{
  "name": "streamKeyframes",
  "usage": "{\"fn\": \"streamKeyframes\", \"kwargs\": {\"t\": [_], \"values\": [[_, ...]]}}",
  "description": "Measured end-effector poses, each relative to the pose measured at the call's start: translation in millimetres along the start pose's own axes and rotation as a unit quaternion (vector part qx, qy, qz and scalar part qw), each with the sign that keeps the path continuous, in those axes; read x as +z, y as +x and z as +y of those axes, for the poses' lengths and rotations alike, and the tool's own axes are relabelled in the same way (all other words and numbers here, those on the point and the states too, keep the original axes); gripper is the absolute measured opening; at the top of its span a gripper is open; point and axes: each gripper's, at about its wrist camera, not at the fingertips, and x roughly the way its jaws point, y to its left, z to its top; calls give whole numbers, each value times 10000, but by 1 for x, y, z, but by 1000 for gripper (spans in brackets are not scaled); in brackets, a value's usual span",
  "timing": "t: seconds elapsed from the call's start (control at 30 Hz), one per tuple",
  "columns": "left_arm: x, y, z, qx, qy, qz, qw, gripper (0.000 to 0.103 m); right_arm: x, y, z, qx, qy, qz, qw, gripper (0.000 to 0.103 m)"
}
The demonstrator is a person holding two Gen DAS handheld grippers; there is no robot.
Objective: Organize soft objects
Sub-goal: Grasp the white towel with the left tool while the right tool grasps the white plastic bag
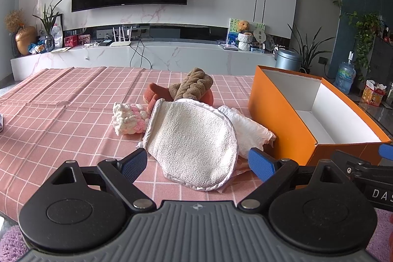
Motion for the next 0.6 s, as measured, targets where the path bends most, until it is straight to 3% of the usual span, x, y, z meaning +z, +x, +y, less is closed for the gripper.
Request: {"fn": "streamKeyframes", "kwargs": {"t": [0.07,0.23,0.33,0.47,0.6], "values": [[2,1,2,-43,4,9,10000,102,4,-2,4,64,-133,-82,9999,95],[8,5,14,-238,-155,101,9995,87,17,-3,15,348,-481,-299,9978,75],[13,10,21,-422,-285,175,9985,80,24,2,25,561,-843,-375,9941,56],[19,18,30,-588,-446,311,9968,70,32,15,44,865,-1399,-310,9859,39],[24,29,35,-664,-560,470,9951,68,39,41,62,1044,-1912,-57,9760,24]]}}
